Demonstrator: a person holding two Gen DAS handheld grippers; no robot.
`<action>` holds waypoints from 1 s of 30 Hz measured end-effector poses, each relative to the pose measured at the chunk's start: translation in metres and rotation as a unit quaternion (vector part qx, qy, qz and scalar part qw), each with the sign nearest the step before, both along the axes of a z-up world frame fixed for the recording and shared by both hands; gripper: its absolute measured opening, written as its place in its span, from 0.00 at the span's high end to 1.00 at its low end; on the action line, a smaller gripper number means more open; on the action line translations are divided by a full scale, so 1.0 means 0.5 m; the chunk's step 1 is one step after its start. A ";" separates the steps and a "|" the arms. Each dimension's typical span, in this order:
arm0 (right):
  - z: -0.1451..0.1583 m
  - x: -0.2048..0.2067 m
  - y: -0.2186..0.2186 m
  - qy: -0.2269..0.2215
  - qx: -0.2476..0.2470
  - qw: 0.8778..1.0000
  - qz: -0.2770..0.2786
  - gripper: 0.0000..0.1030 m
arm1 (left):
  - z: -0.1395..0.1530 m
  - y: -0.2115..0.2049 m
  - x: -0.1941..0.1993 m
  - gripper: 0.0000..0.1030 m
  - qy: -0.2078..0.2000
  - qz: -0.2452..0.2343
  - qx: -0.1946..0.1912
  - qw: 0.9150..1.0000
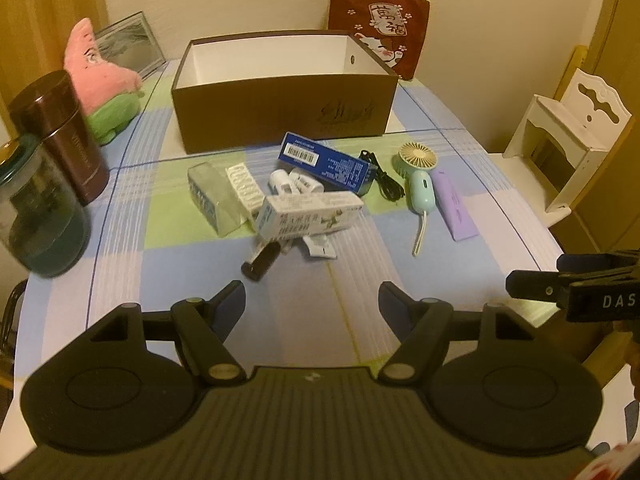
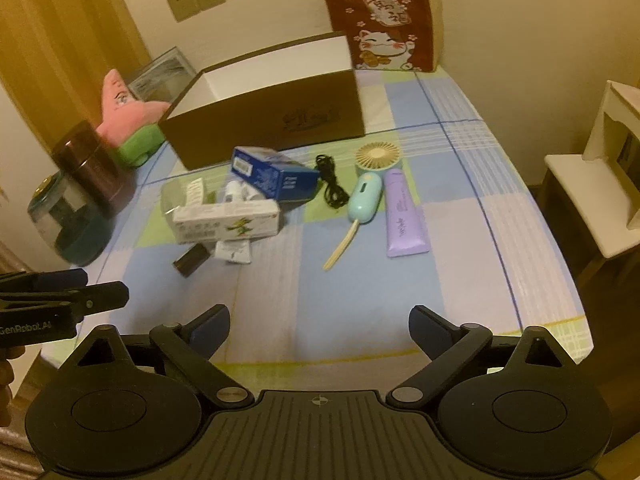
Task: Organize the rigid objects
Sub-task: 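Grasp the white medicine box with the left gripper while the right gripper grasps the purple tube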
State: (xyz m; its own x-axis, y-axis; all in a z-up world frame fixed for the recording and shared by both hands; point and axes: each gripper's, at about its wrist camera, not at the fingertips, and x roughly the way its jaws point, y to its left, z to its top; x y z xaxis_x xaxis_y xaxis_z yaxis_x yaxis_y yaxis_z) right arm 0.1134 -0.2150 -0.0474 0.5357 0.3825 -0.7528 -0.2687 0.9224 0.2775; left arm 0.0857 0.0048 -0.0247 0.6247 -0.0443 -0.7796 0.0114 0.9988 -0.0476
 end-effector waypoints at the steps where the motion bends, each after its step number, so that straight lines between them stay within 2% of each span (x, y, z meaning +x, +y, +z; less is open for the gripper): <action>1: -0.002 0.008 -0.002 -0.001 0.000 1.000 -0.002 0.07 | -0.003 0.000 0.010 0.30 -0.001 -0.002 0.002 1.000; 11: -0.036 0.094 -0.017 0.004 -0.001 1.000 -0.008 0.17 | -0.040 0.021 0.105 0.31 -0.015 -0.025 0.030 0.999; 22: -0.092 0.181 -0.016 0.024 -0.017 1.000 -0.009 0.25 | -0.098 0.029 0.205 0.33 0.000 -0.060 0.062 0.996; 28: -0.115 0.225 -0.024 0.032 -0.022 0.999 -0.012 0.26 | -0.119 0.026 0.243 0.41 0.006 -0.082 0.077 0.994; 30: -0.122 0.237 -0.027 0.034 -0.025 0.999 -0.013 0.26 | -0.124 0.022 0.251 0.47 0.008 -0.090 0.081 0.993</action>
